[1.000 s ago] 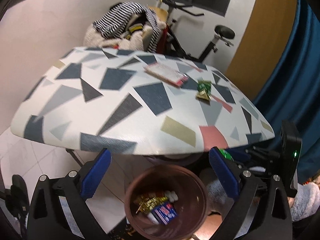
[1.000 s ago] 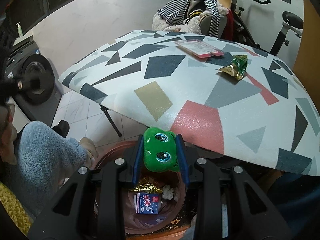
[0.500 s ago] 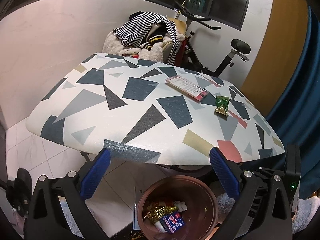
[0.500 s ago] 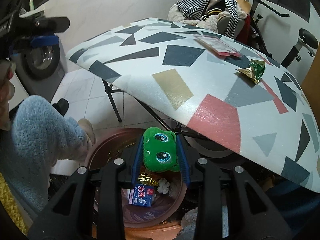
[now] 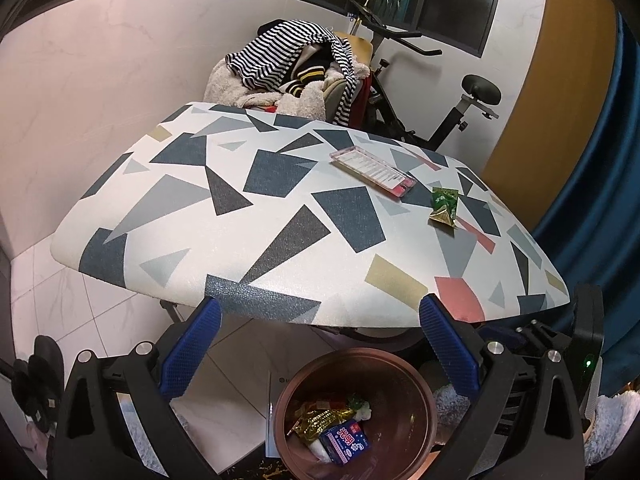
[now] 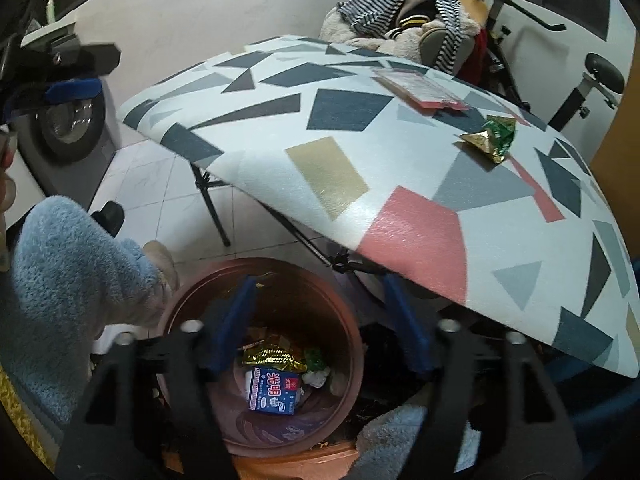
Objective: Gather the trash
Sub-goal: 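Move both tools back toward the candy packet and pink card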
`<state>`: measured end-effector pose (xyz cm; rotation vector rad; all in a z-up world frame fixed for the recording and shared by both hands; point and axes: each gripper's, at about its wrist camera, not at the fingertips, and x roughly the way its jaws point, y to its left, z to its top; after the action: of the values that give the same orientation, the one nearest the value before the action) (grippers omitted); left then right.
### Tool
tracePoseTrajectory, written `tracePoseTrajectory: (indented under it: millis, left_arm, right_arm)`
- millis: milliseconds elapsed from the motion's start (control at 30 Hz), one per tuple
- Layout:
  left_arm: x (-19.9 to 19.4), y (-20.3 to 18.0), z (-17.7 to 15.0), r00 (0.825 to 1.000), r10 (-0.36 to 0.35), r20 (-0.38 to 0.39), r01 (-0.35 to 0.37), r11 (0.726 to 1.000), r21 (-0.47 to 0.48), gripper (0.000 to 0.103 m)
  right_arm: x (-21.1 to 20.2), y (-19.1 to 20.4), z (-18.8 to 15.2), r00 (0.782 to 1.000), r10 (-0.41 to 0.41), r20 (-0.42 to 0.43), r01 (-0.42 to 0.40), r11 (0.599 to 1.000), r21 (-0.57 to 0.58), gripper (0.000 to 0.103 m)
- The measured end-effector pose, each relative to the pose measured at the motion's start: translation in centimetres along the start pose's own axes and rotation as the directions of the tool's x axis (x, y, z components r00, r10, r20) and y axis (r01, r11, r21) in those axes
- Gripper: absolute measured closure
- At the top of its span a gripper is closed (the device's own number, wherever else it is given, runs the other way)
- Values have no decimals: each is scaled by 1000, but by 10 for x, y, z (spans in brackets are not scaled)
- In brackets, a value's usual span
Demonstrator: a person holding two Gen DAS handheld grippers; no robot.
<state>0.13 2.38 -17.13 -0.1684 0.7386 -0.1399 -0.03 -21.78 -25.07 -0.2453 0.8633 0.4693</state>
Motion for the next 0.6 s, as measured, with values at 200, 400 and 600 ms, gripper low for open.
tracePoseTrajectory:
  millis: [200,400,600]
  left_arm:
    - [1,0,0,1000,1,-3,-1,1000,-3,6]
    - [3,1,-1,1000,1,-5,-1,1000,-4,6]
    - [6,1,-1,1000,-1,-5,1,1000,5,6]
  right_arm:
    - [-2,-8,1,1000,-21,13,21,999,29,7]
    - [-3,-16,2,1000,-25,13,24,998,58,6]
    - [-2,-21,3,1000,-24,13,23,996,82,6]
